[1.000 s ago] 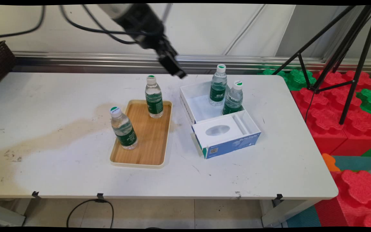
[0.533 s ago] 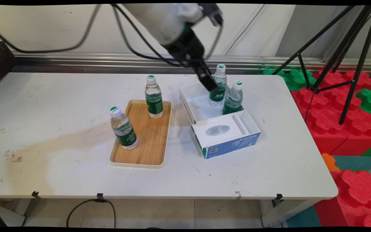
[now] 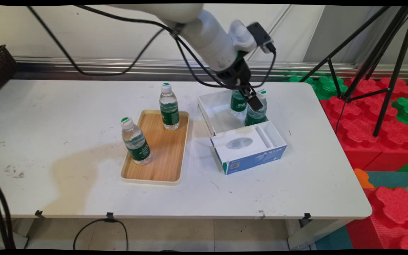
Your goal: Pick up the green bottle from the white box
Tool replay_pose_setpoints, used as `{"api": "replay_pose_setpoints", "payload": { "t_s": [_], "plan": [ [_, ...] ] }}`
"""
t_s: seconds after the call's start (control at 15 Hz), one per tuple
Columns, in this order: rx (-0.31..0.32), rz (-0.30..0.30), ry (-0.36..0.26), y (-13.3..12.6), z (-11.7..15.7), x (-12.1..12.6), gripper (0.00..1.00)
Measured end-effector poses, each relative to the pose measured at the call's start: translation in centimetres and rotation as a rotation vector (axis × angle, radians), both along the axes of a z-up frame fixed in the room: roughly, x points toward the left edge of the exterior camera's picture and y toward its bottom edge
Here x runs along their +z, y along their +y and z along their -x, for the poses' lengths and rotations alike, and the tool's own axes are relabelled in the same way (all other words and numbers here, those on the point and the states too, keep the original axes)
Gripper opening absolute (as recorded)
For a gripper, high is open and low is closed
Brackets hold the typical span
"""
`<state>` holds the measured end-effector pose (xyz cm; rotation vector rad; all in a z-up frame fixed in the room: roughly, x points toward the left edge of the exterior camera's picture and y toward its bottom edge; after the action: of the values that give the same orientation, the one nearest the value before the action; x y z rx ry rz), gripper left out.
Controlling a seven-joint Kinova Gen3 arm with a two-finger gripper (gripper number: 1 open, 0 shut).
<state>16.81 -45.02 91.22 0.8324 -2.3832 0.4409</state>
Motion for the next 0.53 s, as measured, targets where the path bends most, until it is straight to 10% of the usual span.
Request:
{"api": "replay_pose_setpoints", "payload": {
  "t_s": [0.53],
  "plan": [
    [0.039,-0.02,0.001,-2.0,2.0,-4.1,1.0]
  ]
}}
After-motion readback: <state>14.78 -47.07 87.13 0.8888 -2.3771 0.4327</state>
